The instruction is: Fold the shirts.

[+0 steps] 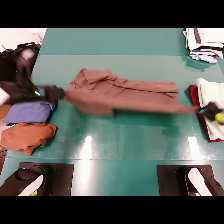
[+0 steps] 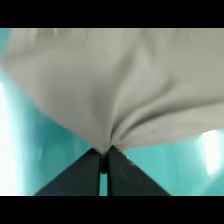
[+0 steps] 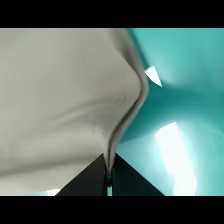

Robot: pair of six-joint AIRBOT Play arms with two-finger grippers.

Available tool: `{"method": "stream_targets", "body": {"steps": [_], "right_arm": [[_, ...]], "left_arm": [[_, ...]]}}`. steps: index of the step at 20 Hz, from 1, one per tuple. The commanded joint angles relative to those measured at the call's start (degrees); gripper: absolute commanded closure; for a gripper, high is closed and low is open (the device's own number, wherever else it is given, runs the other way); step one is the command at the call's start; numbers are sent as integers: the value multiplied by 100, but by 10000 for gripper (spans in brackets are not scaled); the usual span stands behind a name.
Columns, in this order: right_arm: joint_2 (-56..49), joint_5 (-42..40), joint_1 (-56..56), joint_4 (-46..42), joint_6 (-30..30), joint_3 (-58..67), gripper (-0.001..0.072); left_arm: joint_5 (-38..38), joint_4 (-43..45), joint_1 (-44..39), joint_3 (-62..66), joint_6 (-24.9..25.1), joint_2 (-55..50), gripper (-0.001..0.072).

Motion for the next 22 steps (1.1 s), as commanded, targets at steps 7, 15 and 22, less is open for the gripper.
{"method": "stream_targets", "body": {"steps": [7, 15, 22], "right_arm": [[535, 378, -9, 212, -37, 5289, 695], [-549, 1606, -20, 214, 503, 7709, 696], [-1364, 2006, 365, -120, 682, 6330, 697]], "left_arm": [[-247, 129, 4, 5613, 503, 238, 683], [-365, 323, 4, 6201, 350, 238, 683], [-251, 1001, 4, 2896, 157, -96, 683]]}}
